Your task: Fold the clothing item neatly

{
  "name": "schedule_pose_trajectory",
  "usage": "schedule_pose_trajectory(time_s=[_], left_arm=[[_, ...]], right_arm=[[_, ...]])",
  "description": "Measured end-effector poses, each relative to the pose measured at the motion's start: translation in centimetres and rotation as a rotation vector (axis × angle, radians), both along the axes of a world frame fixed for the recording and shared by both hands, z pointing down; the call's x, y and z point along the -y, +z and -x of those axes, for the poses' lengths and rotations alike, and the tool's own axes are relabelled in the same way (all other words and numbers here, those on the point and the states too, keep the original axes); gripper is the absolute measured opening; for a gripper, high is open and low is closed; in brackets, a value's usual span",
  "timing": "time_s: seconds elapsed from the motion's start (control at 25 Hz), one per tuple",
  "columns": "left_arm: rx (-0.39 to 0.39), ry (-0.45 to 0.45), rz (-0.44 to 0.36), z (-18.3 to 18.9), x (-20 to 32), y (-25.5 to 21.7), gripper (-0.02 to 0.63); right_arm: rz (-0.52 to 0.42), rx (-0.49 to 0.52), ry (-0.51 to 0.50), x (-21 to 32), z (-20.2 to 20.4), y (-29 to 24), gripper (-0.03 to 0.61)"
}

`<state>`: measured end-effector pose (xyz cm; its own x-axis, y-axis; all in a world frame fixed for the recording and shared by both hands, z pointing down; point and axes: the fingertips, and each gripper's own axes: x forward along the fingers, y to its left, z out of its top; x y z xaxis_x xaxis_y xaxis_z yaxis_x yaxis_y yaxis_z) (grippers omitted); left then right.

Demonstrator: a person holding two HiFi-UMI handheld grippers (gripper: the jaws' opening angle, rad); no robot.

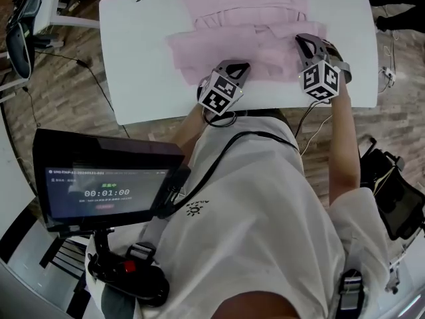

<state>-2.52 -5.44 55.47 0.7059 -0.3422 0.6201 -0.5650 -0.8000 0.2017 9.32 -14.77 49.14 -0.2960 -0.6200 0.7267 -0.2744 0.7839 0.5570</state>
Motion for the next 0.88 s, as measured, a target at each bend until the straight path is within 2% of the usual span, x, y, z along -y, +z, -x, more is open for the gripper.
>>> schedule_pose_trajectory(time_s=[0.2, 0.4, 0.72, 0.88], left_arm=[[0.042, -0.046, -0.03, 1.1, 0.5, 0.1, 0.003], [0.071, -0.11, -0.024, 2.5, 0.9, 0.1, 0.003], [0.105, -0.241, 0.022, 4.9, 1.2, 0.2, 0.003], [0.084, -0.311, 0.039, 5.8, 0.9, 0.1, 0.003]], right_arm=[[-0.11, -0.133, -0.137, 5.2, 1.2, -0.4, 0.018], [-0.19, -0.209, -0.286, 9.9, 3.9, 0.2, 0.018], [-0.174, -0.281, -0.488, 14.7, 7.4, 4.0, 0.018], [-0.126, -0.266, -0.499, 15.9, 8.2, 6.1, 0.02]])
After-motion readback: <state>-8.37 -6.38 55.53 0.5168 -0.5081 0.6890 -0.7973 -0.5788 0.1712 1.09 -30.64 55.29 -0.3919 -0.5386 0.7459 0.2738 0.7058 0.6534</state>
